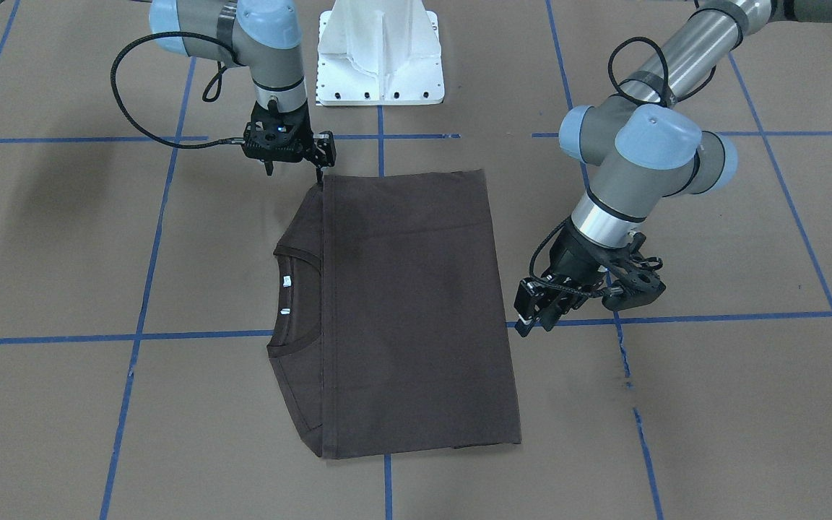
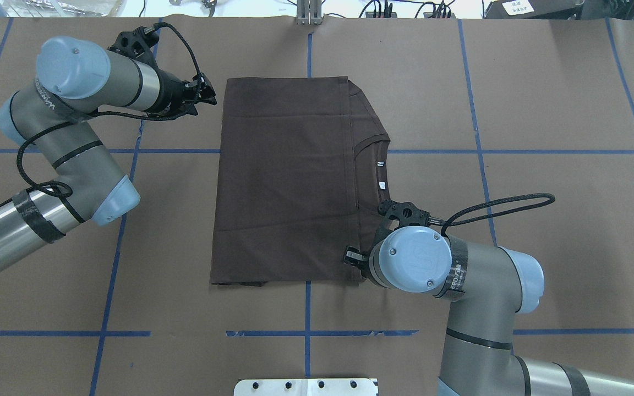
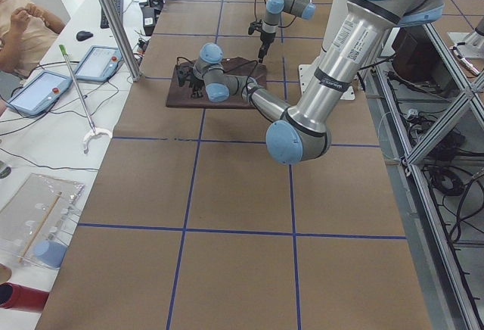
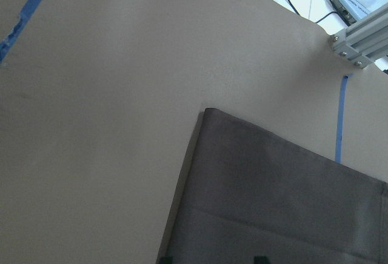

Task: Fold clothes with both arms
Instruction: 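Move the right gripper down to the shirt corner nearest the robot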

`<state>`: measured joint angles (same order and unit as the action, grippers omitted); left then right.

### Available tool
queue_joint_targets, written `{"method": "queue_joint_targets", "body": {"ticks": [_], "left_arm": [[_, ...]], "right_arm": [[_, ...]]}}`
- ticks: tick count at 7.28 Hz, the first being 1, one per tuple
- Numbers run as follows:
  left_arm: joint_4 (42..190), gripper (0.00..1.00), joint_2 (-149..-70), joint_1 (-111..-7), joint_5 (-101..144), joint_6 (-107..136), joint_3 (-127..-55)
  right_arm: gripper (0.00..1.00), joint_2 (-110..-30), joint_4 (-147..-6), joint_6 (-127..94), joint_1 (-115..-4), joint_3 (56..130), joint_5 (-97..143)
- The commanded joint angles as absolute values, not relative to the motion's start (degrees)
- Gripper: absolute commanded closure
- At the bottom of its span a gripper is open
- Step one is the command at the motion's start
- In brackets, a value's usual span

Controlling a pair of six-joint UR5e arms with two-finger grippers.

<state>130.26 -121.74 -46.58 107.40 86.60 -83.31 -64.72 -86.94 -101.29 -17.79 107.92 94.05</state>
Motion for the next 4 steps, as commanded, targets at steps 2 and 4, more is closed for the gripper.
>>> {"method": "queue_joint_targets", "body": {"ticks": [2,4], "left_arm": [[130.25,0.46,-121.82,-46.67,107.4,86.66,-83.32],[130.25,0.46,-121.82,-46.67,107.4,86.66,-83.32]], "right_arm": [[0.31,-64.51,-82.53,-116.1,-17.84,105.56,92.73],[0.32,-64.34,-82.53,-117.94,-16.8,103.99,92.72]]}}
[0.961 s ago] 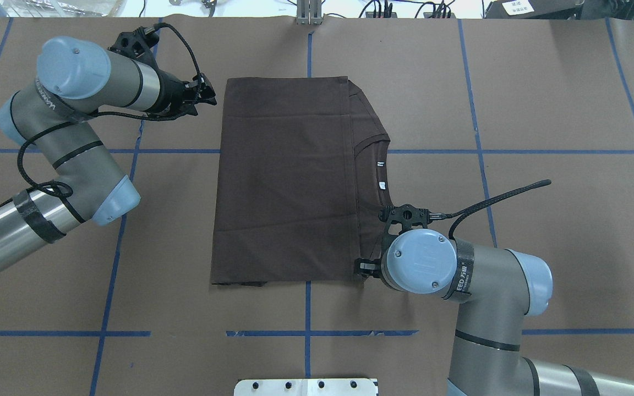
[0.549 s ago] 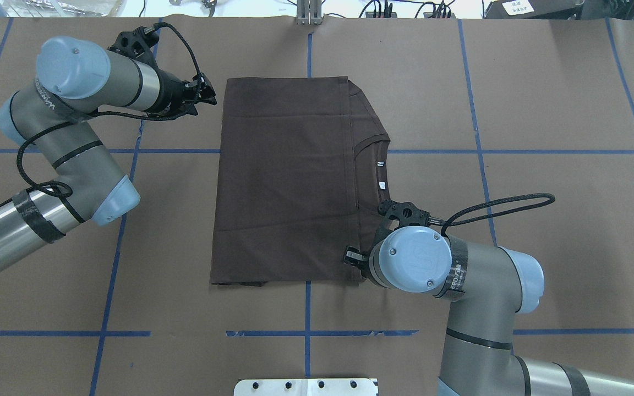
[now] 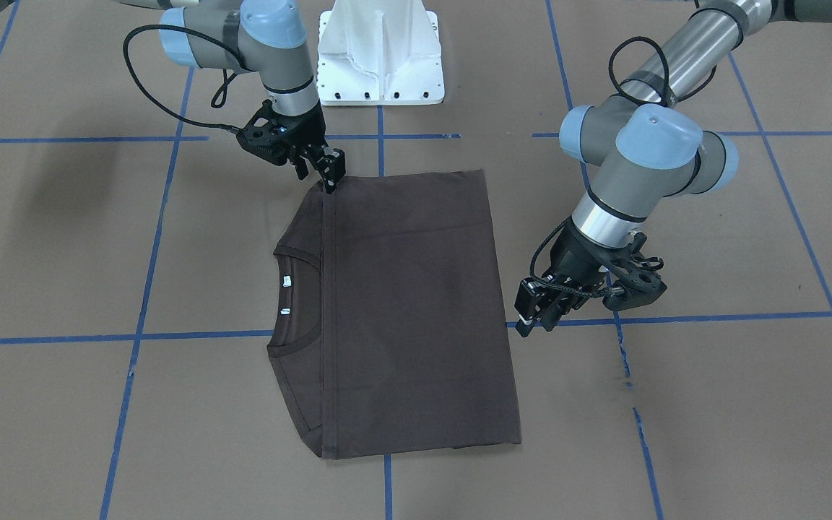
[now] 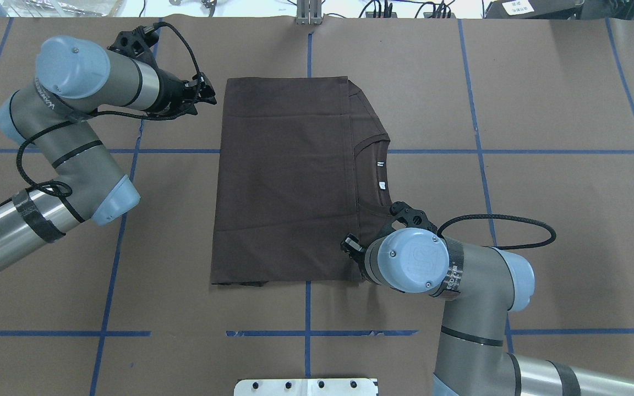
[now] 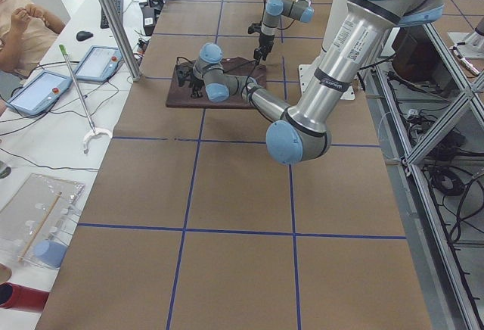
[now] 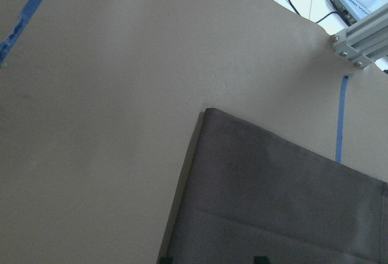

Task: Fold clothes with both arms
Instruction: 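Move the right gripper down to the shirt corner nearest the robot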

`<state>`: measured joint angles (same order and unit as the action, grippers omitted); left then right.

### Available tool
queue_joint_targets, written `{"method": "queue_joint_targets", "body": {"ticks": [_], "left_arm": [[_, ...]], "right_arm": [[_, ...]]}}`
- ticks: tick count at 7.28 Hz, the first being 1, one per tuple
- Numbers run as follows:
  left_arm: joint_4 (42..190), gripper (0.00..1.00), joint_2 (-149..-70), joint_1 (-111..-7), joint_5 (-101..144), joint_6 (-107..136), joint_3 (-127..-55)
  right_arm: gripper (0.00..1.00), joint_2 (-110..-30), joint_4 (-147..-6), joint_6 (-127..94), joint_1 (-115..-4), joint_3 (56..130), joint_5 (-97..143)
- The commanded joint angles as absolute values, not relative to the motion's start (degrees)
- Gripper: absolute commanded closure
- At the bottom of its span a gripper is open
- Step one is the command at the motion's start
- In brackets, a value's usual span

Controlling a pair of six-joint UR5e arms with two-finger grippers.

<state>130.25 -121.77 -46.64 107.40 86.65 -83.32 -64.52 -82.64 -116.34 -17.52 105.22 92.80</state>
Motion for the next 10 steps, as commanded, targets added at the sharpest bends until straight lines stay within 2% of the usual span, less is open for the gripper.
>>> {"method": "queue_joint_targets", "body": {"ticks": [1,3,4,5,6,10], "left_arm": [[130.25,0.46,-121.82,-46.67,107.4,86.75,-83.67],[130.25,0.46,-121.73,-46.67,107.4,87.88,-83.76],[130.25,0.46,-121.82,-46.67,107.4,87.89,-83.76],[130.25,0.46,-121.82,-46.67,107.4,87.89,-83.85],[130.25,0.46,-121.73,-46.67,107.4,87.89,-83.85],[130.25,0.46,-121.73,-46.67,107.49,87.89,-83.85]], "right_arm": [[0.34,-63.2,-82.53,-118.21,-16.35,102.93,92.29],[0.34,-62.41,-82.53,-118.56,-16.17,101.69,92.29],[0.38,-62.4,-82.44,-118.74,-16.17,101.78,92.29],[0.65,-62.32,-82.44,-118.83,-16.17,101.78,92.29],[1.0,-62.31,-82.44,-118.83,-16.17,101.86,92.29],[1.0,-61.88,-82.44,-118.3,-16.26,102.39,92.37]]}}
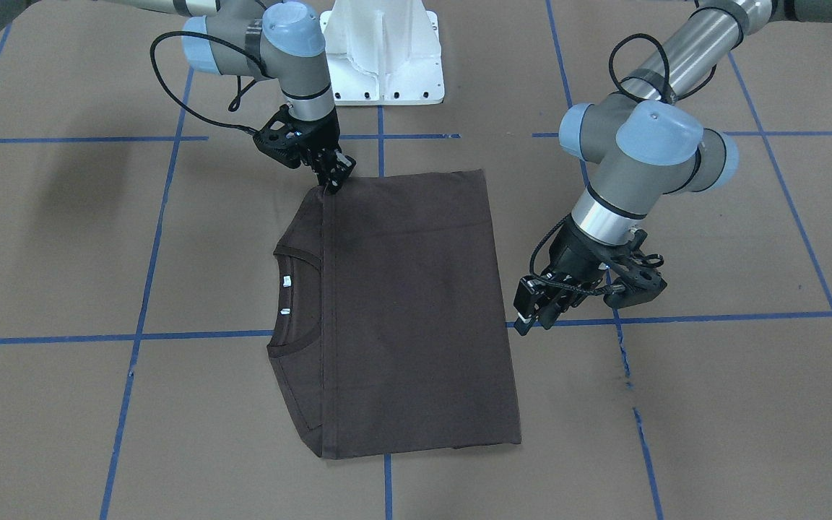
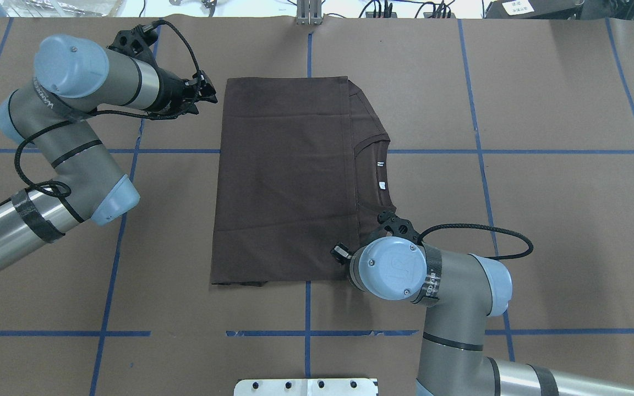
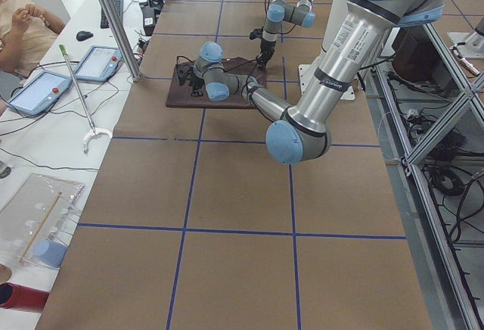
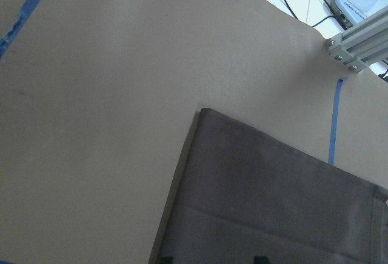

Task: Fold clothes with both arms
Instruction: 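Move the left gripper to the other near corner and grasp both corners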

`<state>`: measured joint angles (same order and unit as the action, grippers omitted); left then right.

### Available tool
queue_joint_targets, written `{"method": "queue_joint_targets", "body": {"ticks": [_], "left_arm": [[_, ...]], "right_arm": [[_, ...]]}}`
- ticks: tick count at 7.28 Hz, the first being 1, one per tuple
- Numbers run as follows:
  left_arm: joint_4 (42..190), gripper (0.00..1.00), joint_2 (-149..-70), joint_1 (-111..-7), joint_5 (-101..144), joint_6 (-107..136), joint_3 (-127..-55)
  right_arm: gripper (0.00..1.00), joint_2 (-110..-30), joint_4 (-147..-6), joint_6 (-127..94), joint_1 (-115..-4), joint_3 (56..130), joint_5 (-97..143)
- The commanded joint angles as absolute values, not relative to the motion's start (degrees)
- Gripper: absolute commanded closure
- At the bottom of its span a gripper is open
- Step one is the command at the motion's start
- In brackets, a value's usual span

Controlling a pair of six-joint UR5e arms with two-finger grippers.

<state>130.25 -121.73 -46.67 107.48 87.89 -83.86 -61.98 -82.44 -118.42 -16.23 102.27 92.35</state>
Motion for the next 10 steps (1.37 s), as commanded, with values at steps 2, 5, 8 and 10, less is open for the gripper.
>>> {"method": "queue_joint_targets", "body": {"ticks": [2,5,8,10], "left_arm": [[130.25,0.46,-121.12,-46.58,107.49,88.15,-84.2],[130.25,0.45,-117.72,-41.96,106.27,98.22,-90.66],[121.27,0.42,-112.06,-27.22,94.44,108.43,-104.64],[117.69,0.39,-107.53,-21.03,89.22,114.94,-109.14]], "right_arm": [[1.0,-61.88,-82.44,-118.3,-16.35,102.65,92.37],[1.0,-63.45,-82.62,-117.95,-16.87,105.98,93.42],[1.0,-66.44,-82.62,-118.04,-16.96,109.33,94.22],[1.0,-66.53,-82.71,-118.04,-16.96,109.51,94.13]]}}
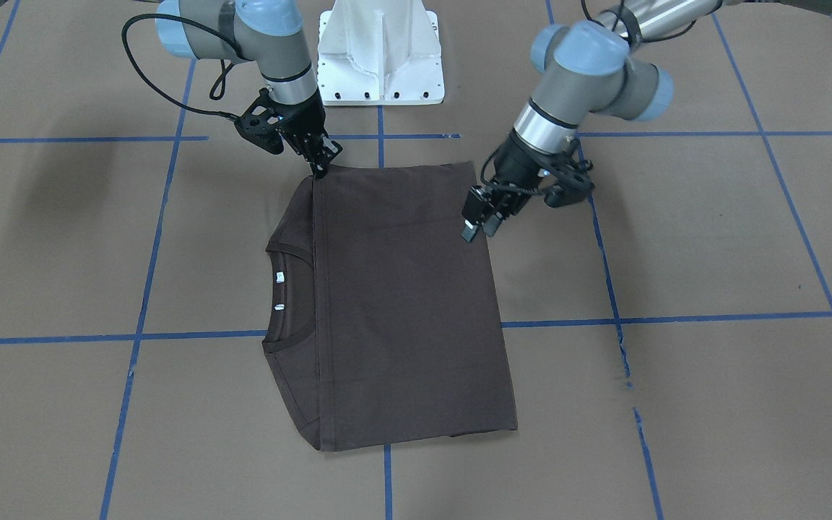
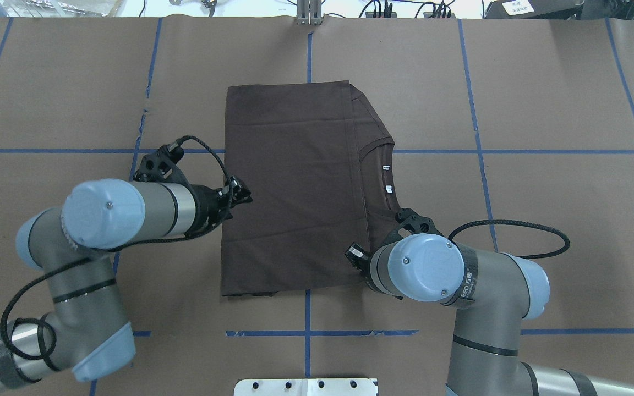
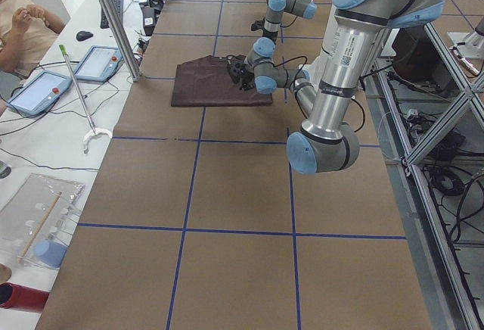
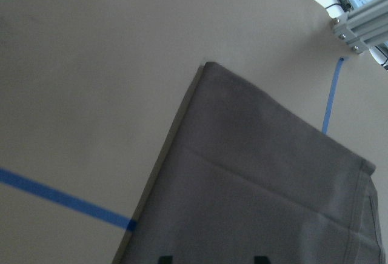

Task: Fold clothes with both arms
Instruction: 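Move the left gripper to the other near corner and grasp both corners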

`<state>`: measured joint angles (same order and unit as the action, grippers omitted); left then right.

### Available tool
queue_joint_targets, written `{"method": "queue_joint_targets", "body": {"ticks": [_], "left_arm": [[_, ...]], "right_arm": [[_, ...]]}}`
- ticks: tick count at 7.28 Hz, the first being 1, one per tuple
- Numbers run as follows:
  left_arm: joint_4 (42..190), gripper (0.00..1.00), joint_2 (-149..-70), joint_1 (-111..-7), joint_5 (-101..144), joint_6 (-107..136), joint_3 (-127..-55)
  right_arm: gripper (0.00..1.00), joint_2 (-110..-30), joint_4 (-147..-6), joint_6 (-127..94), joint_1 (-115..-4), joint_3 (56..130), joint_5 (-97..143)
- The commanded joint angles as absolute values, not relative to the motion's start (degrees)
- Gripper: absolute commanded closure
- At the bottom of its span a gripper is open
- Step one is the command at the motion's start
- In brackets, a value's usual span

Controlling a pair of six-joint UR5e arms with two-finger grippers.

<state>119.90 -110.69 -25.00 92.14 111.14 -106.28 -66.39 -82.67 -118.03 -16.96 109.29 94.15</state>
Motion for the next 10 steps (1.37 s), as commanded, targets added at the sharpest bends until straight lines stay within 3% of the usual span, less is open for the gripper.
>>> {"method": "queue_joint_targets", "body": {"ticks": [1,7,9,10], "left_arm": [[117.69,0.37,-105.32,-19.53,88.77,116.96,-111.77],[117.6,0.37,-103.8,-12.31,85.78,121.9,-109.34],[117.6,0.45,-104.15,-12.04,85.78,121.9,-108.03],[117.6,0.62,-104.5,-12.04,85.78,121.9,-107.93]], "right_arm": [[1.0,-66.62,-82.79,-118.04,-17.05,109.69,94.13],[1.0,-66.45,-83.14,-118.04,-17.05,109.78,94.04],[1.0,-66.53,-83.14,-118.04,-17.05,110.04,94.13],[1.0,-66.53,-83.14,-118.04,-17.05,110.04,94.13]]}}
